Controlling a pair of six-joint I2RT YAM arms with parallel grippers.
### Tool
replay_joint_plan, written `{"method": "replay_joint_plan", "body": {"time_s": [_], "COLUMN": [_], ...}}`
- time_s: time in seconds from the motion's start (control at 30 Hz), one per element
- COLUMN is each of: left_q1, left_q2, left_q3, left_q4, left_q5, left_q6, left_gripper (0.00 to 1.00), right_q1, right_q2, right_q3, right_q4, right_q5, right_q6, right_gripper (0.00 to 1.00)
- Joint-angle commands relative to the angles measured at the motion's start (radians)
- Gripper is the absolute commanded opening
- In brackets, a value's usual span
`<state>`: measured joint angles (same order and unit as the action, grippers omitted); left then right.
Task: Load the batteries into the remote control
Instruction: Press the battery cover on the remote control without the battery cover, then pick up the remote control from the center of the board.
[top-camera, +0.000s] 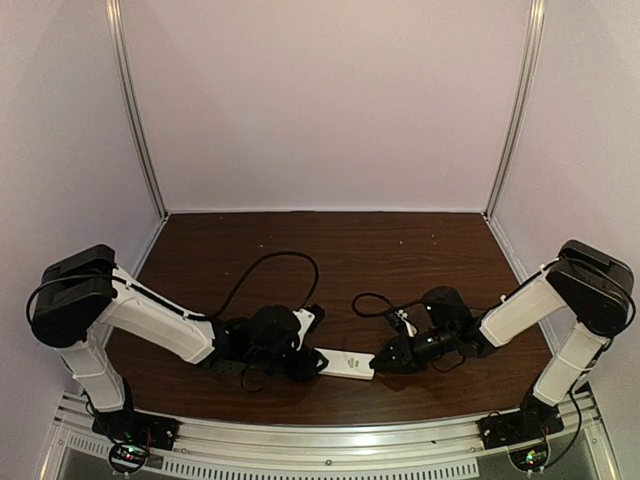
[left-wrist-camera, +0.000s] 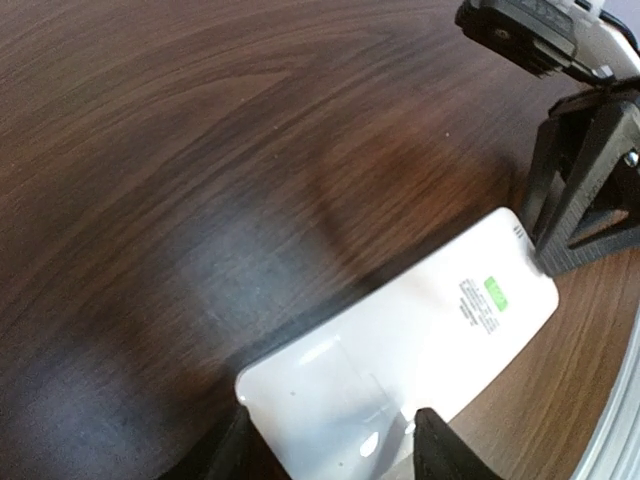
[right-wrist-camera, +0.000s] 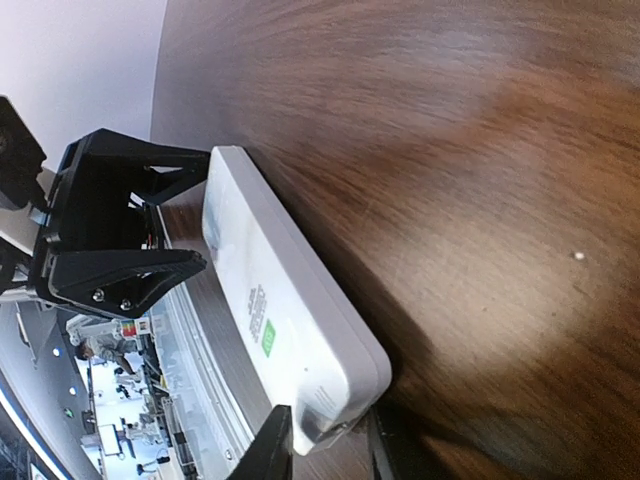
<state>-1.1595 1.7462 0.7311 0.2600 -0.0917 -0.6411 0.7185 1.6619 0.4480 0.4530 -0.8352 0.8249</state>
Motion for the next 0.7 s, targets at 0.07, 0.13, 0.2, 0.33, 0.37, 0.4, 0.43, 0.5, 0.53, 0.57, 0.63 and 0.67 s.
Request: {"method": "replay_joint_plan", "body": {"time_s": [0.07, 0.13, 0.2, 0.33, 0.37, 0.4, 0.43, 0.5, 0.53, 0.57, 0.63, 0.67], "left_q1": [-0.033, -0.03, -0.016, -0.008, -0.007, -0.006, -0.002, 0.011, 0.014, 0.017, 0.021, 0.023], "left_q2": [-0.105, -0.151, -0.167, -0.111, -0.095, -0.076, -0.057, -0.018, 0.001, 0.027, 0.063, 0.082], "left_q3": [0.052, 0.053, 0.074, 0.181, 0.203, 0.224, 0.246, 0.297, 0.318, 0.335, 0.363, 0.377], "left_q4": [-0.111, -0.13, -0.163, -0.321, -0.341, -0.36, -0.377, -0.409, -0.422, -0.433, -0.454, -0.463], "left_q5": [0.05, 0.036, 0.058, 0.127, 0.144, 0.16, 0.177, 0.235, 0.25, 0.265, 0.287, 0.289], "left_q6": [0.224, 0.329, 0.428, 0.605, 0.646, 0.687, 0.717, 0.773, 0.795, 0.818, 0.855, 0.869], "left_gripper": [0.74, 0.88, 0.97, 0.97, 0.97, 0.97, 0.97, 0.97, 0.96, 0.95, 0.95, 0.95], "right_q1": [-0.054, -0.081, -0.108, -0.167, -0.18, -0.196, -0.211, -0.239, -0.251, -0.264, -0.28, -0.285], "right_q2": [-0.081, -0.128, -0.179, -0.297, -0.325, -0.352, -0.38, -0.434, -0.463, -0.489, -0.541, -0.564], "right_q3": [0.017, 0.029, 0.044, 0.06, 0.059, 0.061, 0.062, 0.063, 0.064, 0.064, 0.063, 0.07], "right_q4": [0.0, -0.046, -0.109, -0.199, -0.211, -0.233, -0.248, -0.275, -0.288, -0.301, -0.333, -0.365], "right_q5": [0.0, -0.002, 0.004, 0.018, 0.02, 0.023, 0.026, 0.037, 0.045, 0.054, 0.075, 0.099], "right_q6": [-0.043, -0.07, -0.11, -0.18, -0.191, -0.211, -0.224, -0.246, -0.254, -0.263, -0.286, -0.307], "right_gripper": [0.39, 0.45, 0.52, 0.61, 0.65, 0.7, 0.76, 0.85, 0.9, 0.95, 1.0, 1.0]}}
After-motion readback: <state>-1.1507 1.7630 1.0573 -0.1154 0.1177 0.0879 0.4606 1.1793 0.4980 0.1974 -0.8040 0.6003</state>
